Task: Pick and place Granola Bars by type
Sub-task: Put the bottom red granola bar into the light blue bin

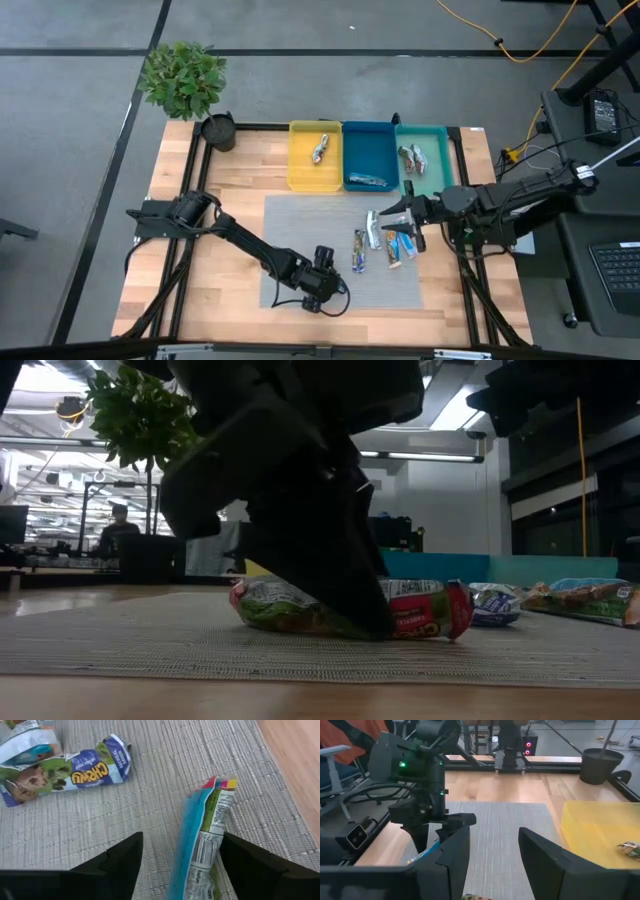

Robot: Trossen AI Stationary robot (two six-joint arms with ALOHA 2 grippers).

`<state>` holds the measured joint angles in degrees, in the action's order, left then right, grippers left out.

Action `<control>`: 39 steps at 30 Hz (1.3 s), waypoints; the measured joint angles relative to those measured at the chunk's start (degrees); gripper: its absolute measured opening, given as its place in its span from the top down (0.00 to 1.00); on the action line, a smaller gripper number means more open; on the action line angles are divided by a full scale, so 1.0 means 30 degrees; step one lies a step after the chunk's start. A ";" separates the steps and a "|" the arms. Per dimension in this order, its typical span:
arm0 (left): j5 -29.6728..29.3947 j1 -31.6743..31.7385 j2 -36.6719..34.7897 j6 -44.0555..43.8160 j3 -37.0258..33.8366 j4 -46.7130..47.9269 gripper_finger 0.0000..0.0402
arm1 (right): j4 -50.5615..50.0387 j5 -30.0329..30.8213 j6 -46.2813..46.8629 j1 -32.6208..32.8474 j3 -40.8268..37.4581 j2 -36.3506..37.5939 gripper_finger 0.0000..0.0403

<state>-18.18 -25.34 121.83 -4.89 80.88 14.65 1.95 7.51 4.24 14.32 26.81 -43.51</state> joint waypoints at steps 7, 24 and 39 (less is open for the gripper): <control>-0.0123 -0.0019 -0.0017 0.0036 -0.0007 0.0010 0.52 | -0.0006 0.0205 -0.0053 0.0134 0.0000 0.0001 0.57; -0.0110 -0.0094 -0.0039 0.0506 0.0660 0.0643 0.85 | -0.0029 0.0190 -0.0562 0.0127 0.0000 0.0000 0.57; -0.2761 -0.0900 -0.0061 0.2796 0.5027 0.3888 0.93 | -0.0022 0.0175 -0.1972 0.0109 0.0000 0.0000 0.57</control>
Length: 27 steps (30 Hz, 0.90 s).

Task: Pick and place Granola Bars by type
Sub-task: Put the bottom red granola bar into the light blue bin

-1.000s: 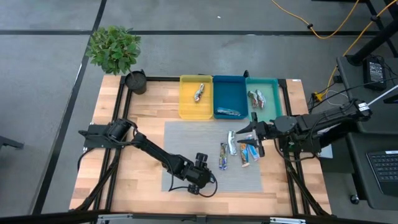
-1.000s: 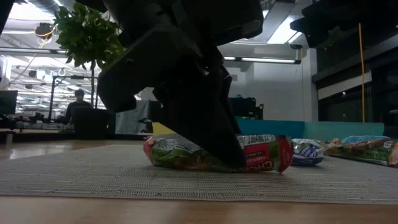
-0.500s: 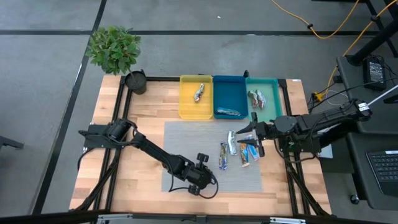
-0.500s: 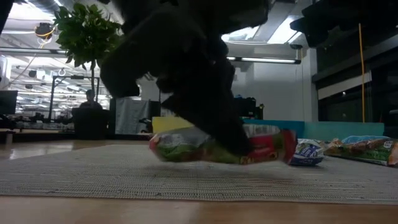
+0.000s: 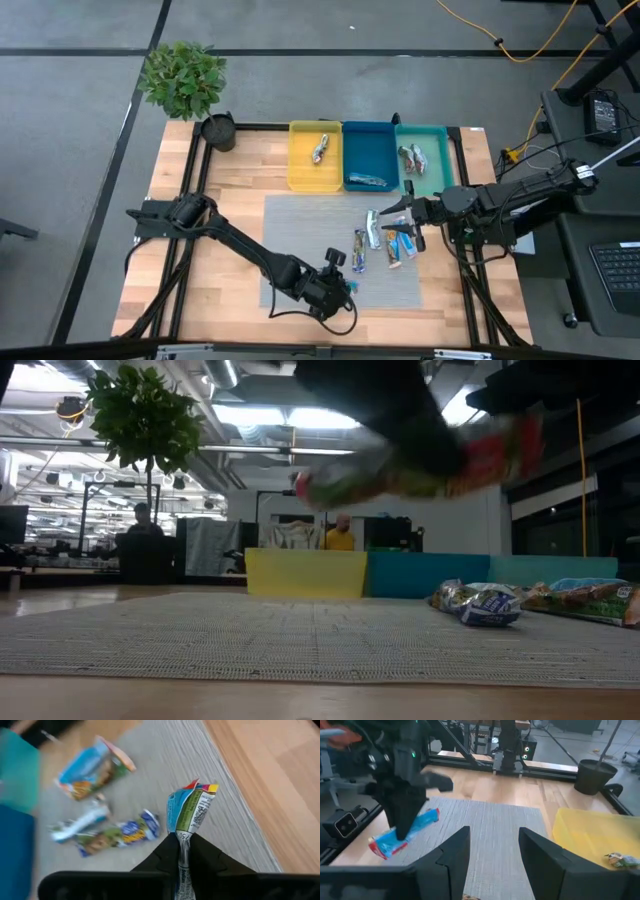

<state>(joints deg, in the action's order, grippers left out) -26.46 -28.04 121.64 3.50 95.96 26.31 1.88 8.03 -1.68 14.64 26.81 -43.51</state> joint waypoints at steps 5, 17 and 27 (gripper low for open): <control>-0.0748 -0.0148 -0.0232 0.0713 0.0966 0.0389 0.93 | 0.0028 -0.0014 -0.0188 0.0004 0.0000 0.0000 0.57; -0.2898 0.0423 -0.4346 0.3002 0.1188 0.0212 0.93 | 0.0863 0.0100 -0.1375 -0.0076 0.0007 -0.0109 0.57; -0.1832 0.1449 -0.6349 0.4892 0.1202 -0.1823 0.94 | 0.6582 -0.1132 -0.3980 -0.0076 0.0007 -0.2183 0.55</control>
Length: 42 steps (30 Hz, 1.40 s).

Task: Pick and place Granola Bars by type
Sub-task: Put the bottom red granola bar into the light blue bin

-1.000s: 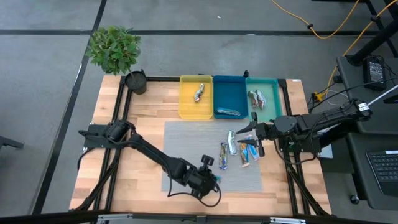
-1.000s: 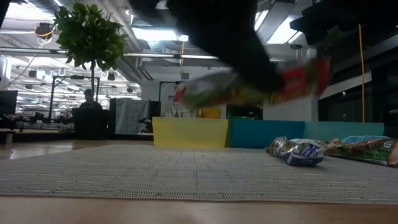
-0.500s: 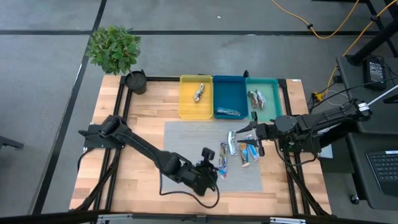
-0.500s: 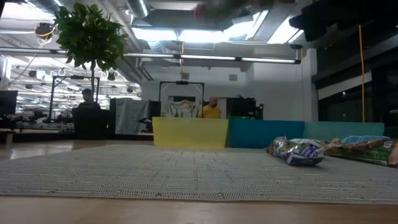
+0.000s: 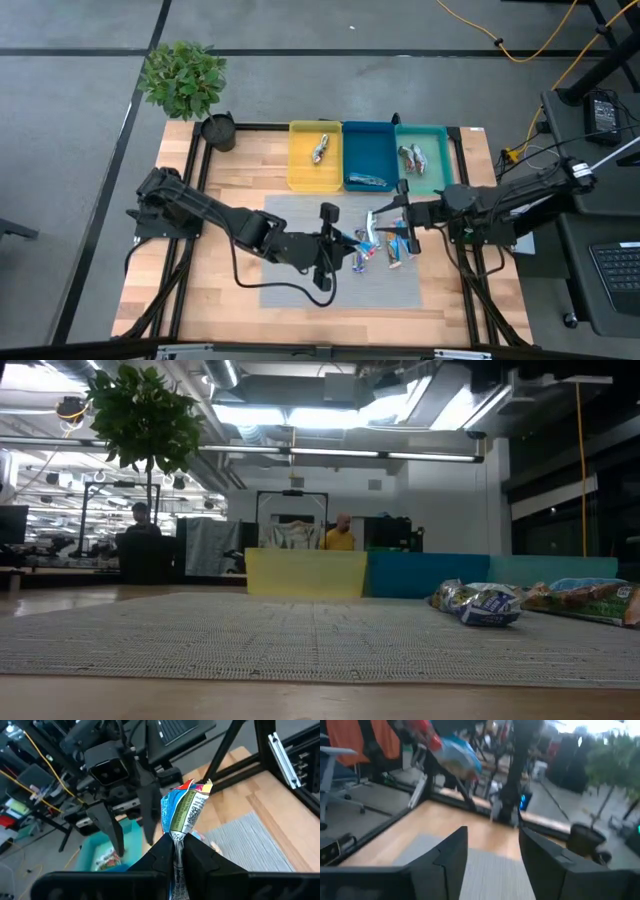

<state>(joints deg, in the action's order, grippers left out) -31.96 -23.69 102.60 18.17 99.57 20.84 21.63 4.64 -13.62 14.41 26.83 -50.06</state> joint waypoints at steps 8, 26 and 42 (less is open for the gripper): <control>-0.0034 0.0484 -0.0040 0.0695 0.0000 -0.0620 0.94 | 0.3987 0.0303 -0.1683 -0.0007 0.0000 -0.1925 0.32; 0.0896 0.0995 -0.0040 0.2726 -0.0007 -0.4466 0.95 | 0.9520 -0.1959 -0.2645 -0.0015 0.0007 -0.3999 0.22; 0.3634 0.2110 0.0249 0.2527 -0.0007 -0.5165 0.95 | 0.9602 -0.2475 -0.2635 -0.0032 0.1213 -0.5725 0.22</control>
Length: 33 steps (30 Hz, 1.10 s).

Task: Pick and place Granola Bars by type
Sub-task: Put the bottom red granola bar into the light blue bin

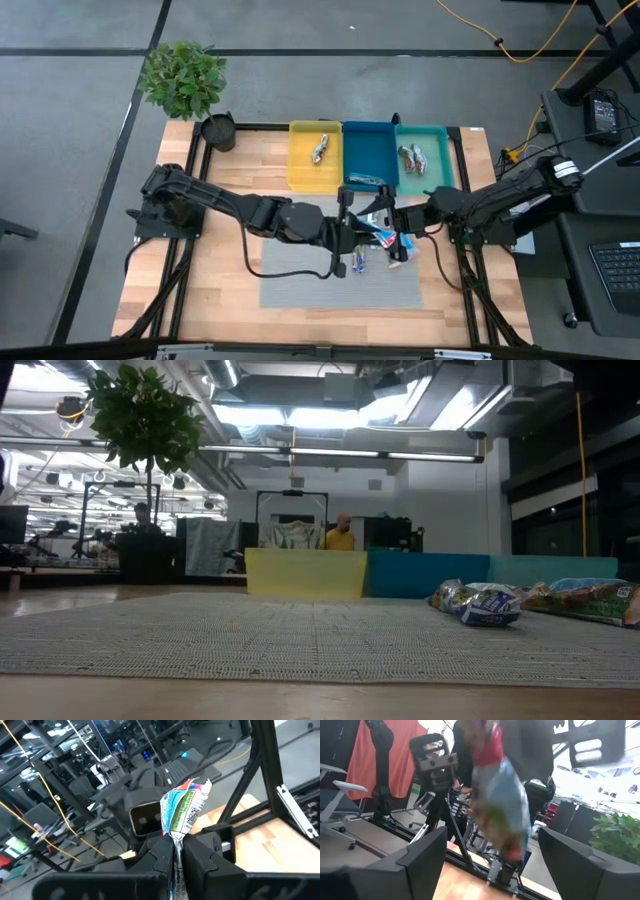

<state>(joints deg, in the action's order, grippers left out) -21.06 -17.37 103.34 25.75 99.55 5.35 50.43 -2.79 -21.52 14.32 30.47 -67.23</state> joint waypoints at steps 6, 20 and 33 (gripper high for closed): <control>0.0087 0.0091 0.0639 0.0187 -0.0022 -0.0205 0.95 | 0.0083 -0.0985 0.0009 -0.0604 0.0671 -0.0726 0.22; 0.0062 0.0204 0.0862 0.0333 -0.0022 -0.0282 0.95 | -0.0058 -0.1661 0.0125 -0.0718 0.0667 -0.0732 0.41; -0.0512 -0.0094 0.0855 0.1021 -0.0022 -0.0140 0.89 | -0.0051 -0.1633 -0.0036 -0.0711 0.0645 -0.0725 0.78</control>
<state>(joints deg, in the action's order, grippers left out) -22.59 -17.65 105.91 28.82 99.48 4.93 50.28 -7.69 -21.63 12.19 32.40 -69.41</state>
